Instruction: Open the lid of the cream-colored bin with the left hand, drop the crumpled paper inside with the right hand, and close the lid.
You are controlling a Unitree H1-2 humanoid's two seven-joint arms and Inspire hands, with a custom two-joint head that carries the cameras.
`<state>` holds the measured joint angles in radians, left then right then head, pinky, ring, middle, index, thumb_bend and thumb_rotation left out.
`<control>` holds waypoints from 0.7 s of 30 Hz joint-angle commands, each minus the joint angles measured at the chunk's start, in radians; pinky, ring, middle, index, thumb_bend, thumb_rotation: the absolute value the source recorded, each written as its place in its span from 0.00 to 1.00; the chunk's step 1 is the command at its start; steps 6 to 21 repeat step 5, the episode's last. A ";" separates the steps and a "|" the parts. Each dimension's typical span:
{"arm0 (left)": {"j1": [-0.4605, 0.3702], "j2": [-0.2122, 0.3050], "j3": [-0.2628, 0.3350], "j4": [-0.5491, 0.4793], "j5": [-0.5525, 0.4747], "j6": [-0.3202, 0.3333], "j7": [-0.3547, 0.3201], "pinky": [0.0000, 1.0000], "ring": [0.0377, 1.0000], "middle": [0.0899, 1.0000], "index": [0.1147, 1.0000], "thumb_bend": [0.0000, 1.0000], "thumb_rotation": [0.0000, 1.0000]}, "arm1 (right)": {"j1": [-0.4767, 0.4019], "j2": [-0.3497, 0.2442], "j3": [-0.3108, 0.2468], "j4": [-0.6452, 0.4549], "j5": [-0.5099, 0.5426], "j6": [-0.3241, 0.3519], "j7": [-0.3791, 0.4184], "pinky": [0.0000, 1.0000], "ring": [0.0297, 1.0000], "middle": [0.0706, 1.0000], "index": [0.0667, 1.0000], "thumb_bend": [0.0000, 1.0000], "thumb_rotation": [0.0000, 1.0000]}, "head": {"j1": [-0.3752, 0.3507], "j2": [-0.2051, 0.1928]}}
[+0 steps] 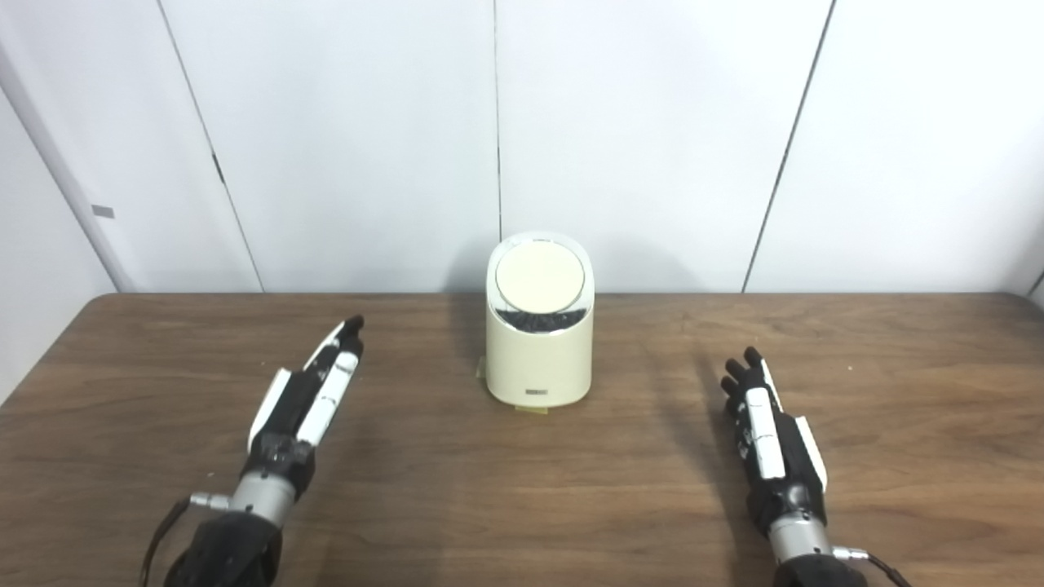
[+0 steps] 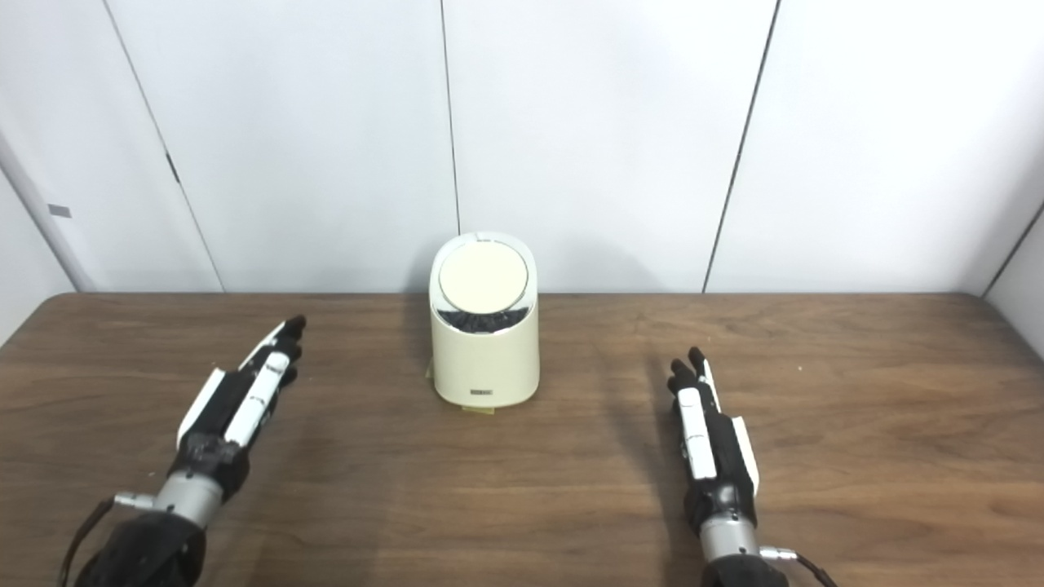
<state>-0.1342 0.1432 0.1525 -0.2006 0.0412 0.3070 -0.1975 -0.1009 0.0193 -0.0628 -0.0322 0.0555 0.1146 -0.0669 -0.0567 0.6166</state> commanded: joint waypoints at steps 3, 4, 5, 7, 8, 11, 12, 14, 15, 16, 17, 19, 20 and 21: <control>-0.003 -0.027 0.019 0.017 -0.086 -0.065 0.027 1.00 1.00 1.00 1.00 0.45 0.88 | -0.020 -0.011 0.006 -0.039 -0.003 -0.001 0.013 1.00 0.97 0.95 1.00 0.58 0.92 | -0.003 0.003; 0.001 -0.029 0.019 0.022 -0.095 -0.070 0.030 1.00 1.00 1.00 1.00 0.46 0.89 | -0.019 -0.011 0.006 -0.041 -0.002 0.000 0.013 1.00 0.97 0.95 1.00 0.58 0.92 | -0.003 0.003; 0.006 -0.030 0.018 0.027 -0.106 -0.077 0.032 1.00 1.00 1.00 1.00 0.47 0.90 | -0.017 -0.011 0.005 -0.045 0.002 0.001 0.014 1.00 0.97 0.95 1.00 0.58 0.92 | -0.005 0.004; 0.006 -0.030 0.018 0.027 -0.106 -0.077 0.032 1.00 1.00 1.00 1.00 0.47 0.90 | -0.017 -0.011 0.005 -0.045 0.002 0.001 0.014 1.00 0.97 0.95 1.00 0.58 0.92 | -0.005 0.004; 0.006 -0.030 0.018 0.027 -0.106 -0.077 0.032 1.00 1.00 1.00 1.00 0.47 0.90 | -0.017 -0.011 0.005 -0.045 0.002 0.001 0.014 1.00 0.97 0.95 1.00 0.58 0.92 | -0.005 0.004; 0.006 -0.030 0.018 0.027 -0.106 -0.077 0.032 1.00 1.00 1.00 1.00 0.47 0.90 | -0.017 -0.011 0.005 -0.045 0.002 0.001 0.014 1.00 0.97 0.95 1.00 0.58 0.92 | -0.005 0.004; 0.006 -0.030 0.018 0.027 -0.106 -0.077 0.032 1.00 1.00 1.00 1.00 0.47 0.90 | -0.017 -0.011 0.005 -0.045 0.002 0.001 0.014 1.00 0.97 0.95 1.00 0.58 0.92 | -0.005 0.004; 0.006 -0.030 0.018 0.027 -0.106 -0.077 0.032 1.00 1.00 1.00 1.00 0.47 0.90 | -0.017 -0.011 0.005 -0.045 0.002 0.001 0.014 1.00 0.97 0.95 1.00 0.58 0.92 | -0.005 0.004; 0.006 -0.030 0.018 0.027 -0.106 -0.077 0.032 1.00 1.00 1.00 1.00 0.47 0.90 | -0.017 -0.011 0.005 -0.045 0.002 0.001 0.014 1.00 0.97 0.95 1.00 0.58 0.92 | -0.005 0.004; 0.006 -0.030 0.018 0.027 -0.106 -0.077 0.032 1.00 1.00 1.00 1.00 0.47 0.90 | -0.017 -0.011 0.005 -0.045 0.002 0.001 0.014 1.00 0.97 0.95 1.00 0.58 0.92 | -0.005 0.004; 0.006 -0.030 0.018 0.027 -0.106 -0.077 0.032 1.00 1.00 1.00 1.00 0.47 0.90 | -0.017 -0.011 0.005 -0.045 0.002 0.001 0.014 1.00 0.97 0.95 1.00 0.58 0.92 | -0.005 0.004; 0.006 -0.030 0.018 0.027 -0.106 -0.077 0.032 1.00 1.00 1.00 1.00 0.47 0.90 | -0.017 -0.011 0.005 -0.045 0.002 0.001 0.014 1.00 0.97 0.95 1.00 0.58 0.92 | -0.005 0.004; 0.006 -0.030 0.018 0.027 -0.106 -0.077 0.032 1.00 1.00 1.00 1.00 0.47 0.90 | -0.017 -0.011 0.005 -0.045 0.002 0.001 0.014 1.00 0.97 0.95 1.00 0.58 0.92 | -0.005 0.004; 0.006 -0.030 0.018 0.027 -0.106 -0.077 0.032 1.00 1.00 1.00 1.00 0.47 0.90 | -0.017 -0.011 0.005 -0.045 0.002 0.001 0.014 1.00 0.97 0.95 1.00 0.58 0.92 | -0.005 0.004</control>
